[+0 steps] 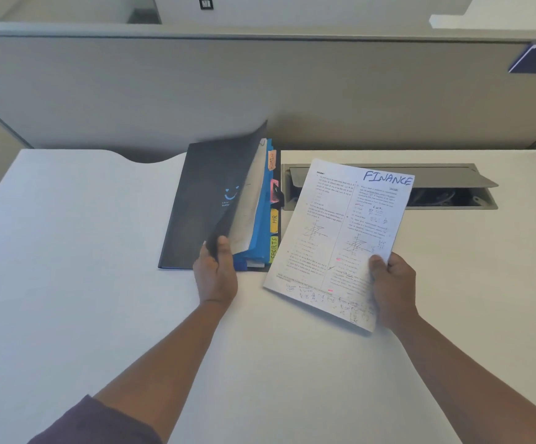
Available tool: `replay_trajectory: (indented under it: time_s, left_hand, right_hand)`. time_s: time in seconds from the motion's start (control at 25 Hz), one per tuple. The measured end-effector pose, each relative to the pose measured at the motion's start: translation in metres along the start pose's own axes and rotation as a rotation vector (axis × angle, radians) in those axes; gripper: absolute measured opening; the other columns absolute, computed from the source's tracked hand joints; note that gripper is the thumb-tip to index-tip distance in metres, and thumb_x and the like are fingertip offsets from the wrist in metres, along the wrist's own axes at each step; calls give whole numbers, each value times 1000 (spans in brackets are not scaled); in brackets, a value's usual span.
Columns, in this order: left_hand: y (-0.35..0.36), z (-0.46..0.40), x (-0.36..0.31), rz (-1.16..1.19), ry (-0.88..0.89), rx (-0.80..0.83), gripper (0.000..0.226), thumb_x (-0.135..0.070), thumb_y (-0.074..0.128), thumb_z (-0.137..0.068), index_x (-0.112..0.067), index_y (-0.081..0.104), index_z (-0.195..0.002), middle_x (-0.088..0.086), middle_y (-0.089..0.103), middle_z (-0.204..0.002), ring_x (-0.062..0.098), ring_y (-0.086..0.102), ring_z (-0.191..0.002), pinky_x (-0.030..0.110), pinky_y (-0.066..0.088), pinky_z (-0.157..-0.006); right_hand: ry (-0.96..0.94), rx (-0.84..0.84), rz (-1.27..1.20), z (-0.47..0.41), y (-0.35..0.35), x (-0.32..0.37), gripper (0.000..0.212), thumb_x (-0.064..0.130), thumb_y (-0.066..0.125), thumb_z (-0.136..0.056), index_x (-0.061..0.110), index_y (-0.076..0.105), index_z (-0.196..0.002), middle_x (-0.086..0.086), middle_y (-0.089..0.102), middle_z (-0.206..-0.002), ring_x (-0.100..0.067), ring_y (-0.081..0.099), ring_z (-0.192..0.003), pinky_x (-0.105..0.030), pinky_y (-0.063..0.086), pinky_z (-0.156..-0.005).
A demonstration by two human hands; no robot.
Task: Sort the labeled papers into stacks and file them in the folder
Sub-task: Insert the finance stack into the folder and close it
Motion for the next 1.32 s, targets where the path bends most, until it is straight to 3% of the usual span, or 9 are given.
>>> replay_trajectory:
  time_s: [0.08,0.24,0.4,0.56,0.92,1.08,1.2,1.32]
  left_hand:
    - [-4,-1,4,119,-63,-66,51,-57,42,-102,-19,56,-71,-13,56,-60,9,56,-64,31,42,-65]
    - [-4,-2,3,175,-68,-79,52,-52,41,-102,-19,43,-61,-16,44,-49,6,42,-52,26,35,-56]
    - [-5,-3,1,209,-37,-76,48,-48,41,-104,-24,41,-62,-18,44,-49,5,43,-51,11,34,-49]
    - [-4,-3,0,206,5,-66,49,-45,41,-105,-30,37,-59,-17,41,-48,6,39,-49,11,32,-47]
    - [-2,-1,1,213,-7,-42,47,-51,40,-103,-27,43,-63,-18,49,-51,6,48,-53,7,36,-49]
    - [-2,0,3,194,-11,-39,56,-54,38,-101,-16,41,-61,-16,49,-49,7,46,-51,12,37,-48]
    - [-1,1,2,185,-25,-31,53,-56,38,-99,-17,49,-65,-15,59,-59,4,57,-59,9,41,-51]
    - [2,2,1,185,-1,4,57,-56,37,-99,-4,58,-86,-6,67,-81,9,60,-71,7,43,-59]
  right_hand:
    - [3,-4,-5,0,0,0,17,17,56,-104,20,72,-98,6,77,-100,-19,72,-89,-33,58,-80]
    - [15,-29,-56,2,0,1,18,16,57,-104,19,72,-95,11,79,-93,-11,72,-81,-26,56,-69]
    - [-26,-60,-142,6,-4,21,19,13,57,-104,19,74,-99,10,80,-99,-12,74,-90,-29,58,-76]
    - [-108,-51,-105,7,1,62,21,14,58,-103,22,75,-95,14,79,-96,-5,75,-84,-19,58,-67]
    - [-146,-27,11,1,29,107,23,14,56,-102,24,74,-92,16,78,-94,-5,72,-81,-24,54,-69]
    - [-153,-26,36,1,39,109,21,11,55,-102,17,73,-93,7,77,-99,-16,69,-85,-28,52,-70]
    - [-155,-11,65,2,49,111,21,11,56,-102,16,74,-91,7,77,-96,-17,68,-83,-29,53,-70]
    - [-153,2,84,3,59,113,21,12,56,-101,15,73,-88,7,76,-92,-17,67,-82,-30,52,-70]
Point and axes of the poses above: each hand's wrist, its own z-axis away from the middle knuckle, its own y-axis out of the palm, x = y × z, the point moved 4 cm from there along -z, towards the middle knuckle
